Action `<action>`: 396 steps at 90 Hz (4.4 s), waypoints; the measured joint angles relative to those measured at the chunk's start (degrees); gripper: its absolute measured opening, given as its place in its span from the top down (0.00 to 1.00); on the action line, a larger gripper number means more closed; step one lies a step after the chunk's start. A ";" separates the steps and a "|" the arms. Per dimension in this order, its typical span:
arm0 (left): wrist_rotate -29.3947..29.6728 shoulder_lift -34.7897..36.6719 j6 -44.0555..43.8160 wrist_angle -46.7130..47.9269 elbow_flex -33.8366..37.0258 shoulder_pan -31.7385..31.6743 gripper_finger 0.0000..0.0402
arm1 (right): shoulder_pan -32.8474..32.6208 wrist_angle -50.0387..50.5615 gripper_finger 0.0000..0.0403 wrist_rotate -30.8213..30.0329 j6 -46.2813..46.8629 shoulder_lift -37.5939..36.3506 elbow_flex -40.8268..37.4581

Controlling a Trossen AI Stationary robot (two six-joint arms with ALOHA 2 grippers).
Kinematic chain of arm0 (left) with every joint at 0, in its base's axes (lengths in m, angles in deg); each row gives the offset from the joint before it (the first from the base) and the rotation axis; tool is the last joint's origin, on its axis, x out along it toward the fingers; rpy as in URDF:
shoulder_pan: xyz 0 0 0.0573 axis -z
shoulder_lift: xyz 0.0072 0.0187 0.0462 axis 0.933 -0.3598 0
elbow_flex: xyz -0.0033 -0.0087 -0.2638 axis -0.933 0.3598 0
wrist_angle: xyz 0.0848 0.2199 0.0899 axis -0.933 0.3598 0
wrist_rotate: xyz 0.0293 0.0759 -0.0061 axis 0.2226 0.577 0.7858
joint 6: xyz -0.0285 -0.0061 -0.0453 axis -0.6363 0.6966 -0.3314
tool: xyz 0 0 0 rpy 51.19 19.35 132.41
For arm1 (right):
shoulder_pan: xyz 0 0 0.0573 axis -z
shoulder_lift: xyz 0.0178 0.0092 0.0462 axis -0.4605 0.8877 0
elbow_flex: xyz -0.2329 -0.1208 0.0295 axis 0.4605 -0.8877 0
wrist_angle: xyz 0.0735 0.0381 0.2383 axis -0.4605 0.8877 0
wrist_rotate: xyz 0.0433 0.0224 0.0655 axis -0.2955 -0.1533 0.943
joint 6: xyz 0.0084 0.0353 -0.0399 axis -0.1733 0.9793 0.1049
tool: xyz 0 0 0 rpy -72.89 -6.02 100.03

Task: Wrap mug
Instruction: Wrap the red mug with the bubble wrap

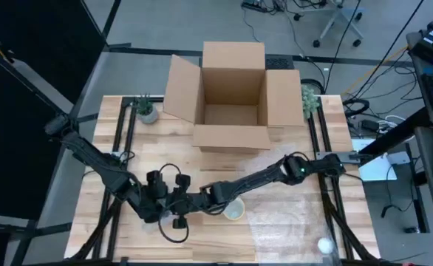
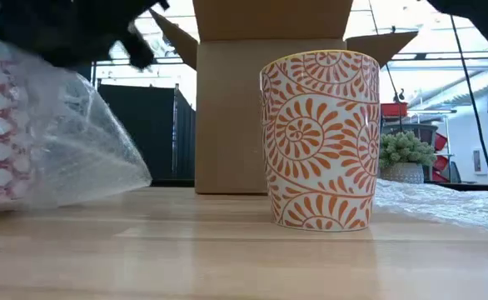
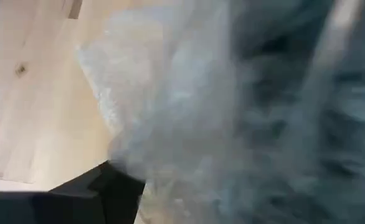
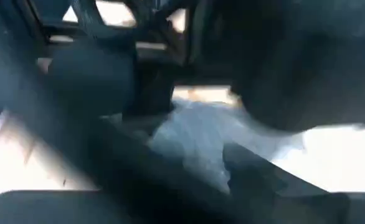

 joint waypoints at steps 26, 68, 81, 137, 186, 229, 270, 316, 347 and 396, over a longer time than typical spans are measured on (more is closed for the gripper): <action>-1.07 1.10 0.33 7.31 -6.01 0.21 0.33 | -0.02 1.47 0.75 -0.03 1.09 0.46 0.12; -2.29 1.85 -0.70 21.84 -19.79 0.79 0.33 | -0.02 1.91 0.75 0.08 0.44 0.59 0.10; -0.81 3.10 -1.61 29.50 -25.19 2.62 0.33 | -0.02 1.94 0.75 0.07 -0.38 0.61 0.06; 7.32 4.96 -11.92 14.99 -8.50 5.76 0.33 | -0.02 2.10 0.75 0.21 -1.09 0.66 0.01; 6.95 2.91 -15.73 8.55 -0.81 6.05 0.33 | -0.93 4.00 0.75 0.65 -3.89 -3.21 -0.36; 5.08 3.20 -14.13 9.64 -3.98 6.08 0.33 | -0.03 -2.55 0.75 0.37 -0.17 1.63 0.04; 8.47 5.04 -6.59 16.87 -8.68 4.87 0.33 | -0.10 -3.16 0.75 0.23 -1.86 1.79 0.01; 6.74 3.87 -11.09 2.62 3.31 4.93 0.33 | -0.20 6.12 0.75 0.04 -3.57 -5.74 -0.19; 6.43 3.83 -10.17 0.78 3.40 4.92 0.33 | 2.06 26.43 0.75 -2.13 -0.32 -7.40 -0.06; 5.73 3.82 -10.05 -0.14 3.40 4.92 0.33 | 0.30 7.33 0.79 7.02 -6.18 -4.61 -0.80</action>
